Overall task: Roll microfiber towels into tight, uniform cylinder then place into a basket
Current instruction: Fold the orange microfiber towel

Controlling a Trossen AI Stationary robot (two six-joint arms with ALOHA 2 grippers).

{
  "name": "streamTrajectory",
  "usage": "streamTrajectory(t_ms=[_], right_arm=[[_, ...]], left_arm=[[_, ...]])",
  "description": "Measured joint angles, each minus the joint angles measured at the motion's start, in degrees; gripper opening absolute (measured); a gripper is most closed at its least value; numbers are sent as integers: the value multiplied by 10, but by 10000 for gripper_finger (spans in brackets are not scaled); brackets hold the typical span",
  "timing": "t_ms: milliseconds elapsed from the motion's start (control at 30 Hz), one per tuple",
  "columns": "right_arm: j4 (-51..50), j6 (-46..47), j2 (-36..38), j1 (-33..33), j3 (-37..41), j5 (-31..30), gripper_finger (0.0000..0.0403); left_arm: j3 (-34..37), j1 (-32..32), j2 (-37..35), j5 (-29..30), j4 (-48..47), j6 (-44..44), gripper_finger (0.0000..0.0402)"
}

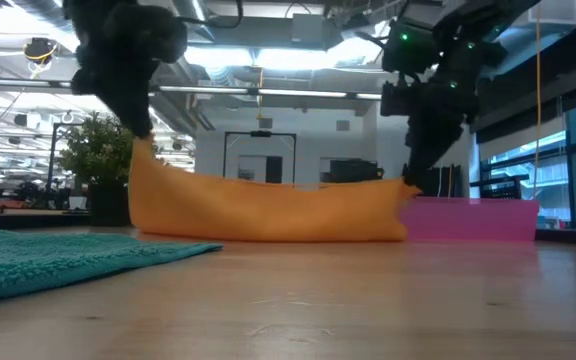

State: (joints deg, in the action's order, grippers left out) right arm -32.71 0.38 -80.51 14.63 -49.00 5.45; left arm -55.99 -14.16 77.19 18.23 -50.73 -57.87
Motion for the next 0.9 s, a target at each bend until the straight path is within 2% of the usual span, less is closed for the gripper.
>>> streamTrajectory(t_ms=[467,700,900], right_arm=[[-19,49,0,-58,9,8,0],[-19,71,0,-75,9,7,0],[-19,68,0,-83,9,2,0]], left_arm=[[100,-93,0,-29,146,-106,0],[140,-120,0,-29,214,-139,0],[146,-126,13,-25,231,-137,0]])
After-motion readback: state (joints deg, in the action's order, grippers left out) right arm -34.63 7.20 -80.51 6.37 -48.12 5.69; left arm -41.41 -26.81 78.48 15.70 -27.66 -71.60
